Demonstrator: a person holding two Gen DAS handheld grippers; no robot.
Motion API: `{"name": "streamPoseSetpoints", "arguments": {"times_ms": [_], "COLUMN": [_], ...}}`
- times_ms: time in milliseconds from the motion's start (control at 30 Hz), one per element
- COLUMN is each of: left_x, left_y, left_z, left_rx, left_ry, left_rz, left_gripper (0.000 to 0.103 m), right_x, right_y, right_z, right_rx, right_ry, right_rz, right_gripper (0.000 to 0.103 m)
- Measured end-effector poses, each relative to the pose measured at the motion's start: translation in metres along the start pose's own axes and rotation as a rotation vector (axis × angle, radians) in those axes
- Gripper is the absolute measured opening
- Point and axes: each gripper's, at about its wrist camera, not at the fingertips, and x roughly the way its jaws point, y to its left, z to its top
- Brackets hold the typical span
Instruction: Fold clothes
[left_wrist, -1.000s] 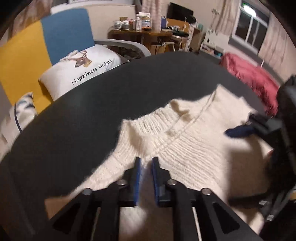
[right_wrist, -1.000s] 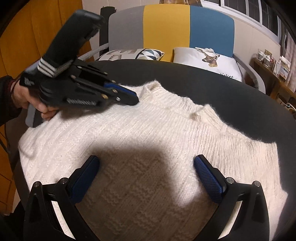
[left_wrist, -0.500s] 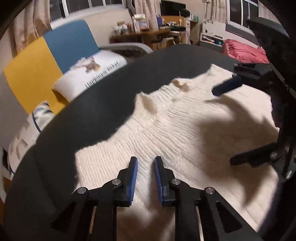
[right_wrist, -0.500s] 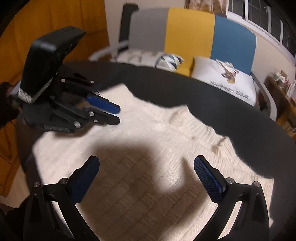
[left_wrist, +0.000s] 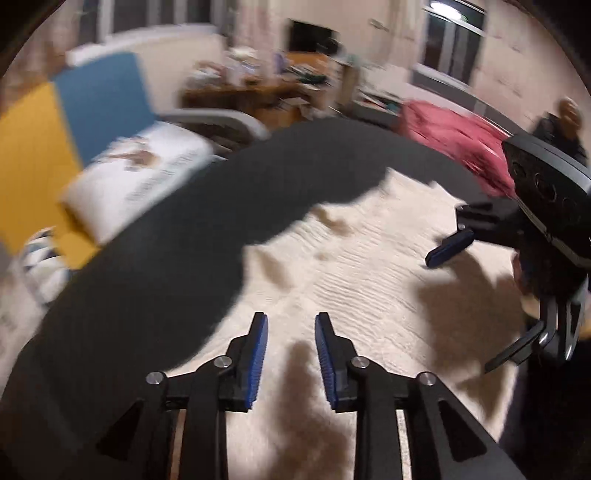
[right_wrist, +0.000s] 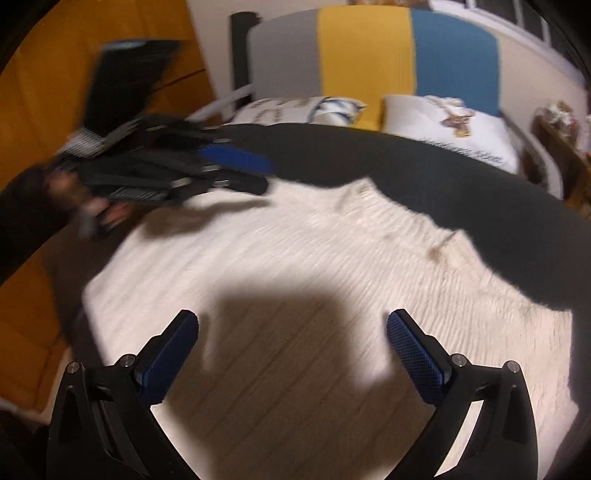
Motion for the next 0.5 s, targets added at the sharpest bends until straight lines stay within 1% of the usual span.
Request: {"name": "streamPoseSetpoints", "arguments": {"times_ms": [67, 100, 167, 233, 267, 333, 400, 500], "left_x": [0.013, 0.020, 0.031, 0.036, 0.036, 0.034, 0.032, 0.029], "left_y": [0.005, 0.007, 0.008, 0.009, 0.005, -0.005, -0.015, -0.031], "left_z": [0.006, 0.006, 0.005, 0.003, 0.002, 0.000, -0.002, -0.005], "left_rx": [0.032, 0.043, 0.070, 0.092, 0.102, 0.122, 0.141, 0.170], "left_ry": [0.055, 0.082, 0.128, 0.138, 0.136, 0.129, 0.121, 0.110], "left_rz": [-0.070, -0.092, -0.131, -0.139, -0.121, -0.061, -0.002, 0.087], "left_gripper": [0.029, 0.029, 0.029, 0.029, 0.029, 0.028, 0.007, 0.004], "right_x": [-0.006, -0.009, -0.012, -0.011, -0.009, -0.005, -0.002, -0.001], "right_y": [0.001, 0.001, -0.001, -0.008, -0.011, -0.016, -0.015, -0.009], "right_z": [-0.008, -0.011, -0.018, -0.023, -0.026, -0.029, -0.034, -0.041], "right_rx": [-0.019, -0.027, -0.029, -0.019, -0.018, -0.023, -0.042, -0.086], "right_ry": [0.026, 0.037, 0.046, 0.052, 0.047, 0.021, -0.014, -0.056], "right_rz": [0.021, 0.026, 0.015, -0.007, -0.008, -0.009, -0.028, -0.065], "right_gripper": [0.103, 0.103, 0.103, 0.103, 0.103, 0.103, 0.103, 0.103]}}
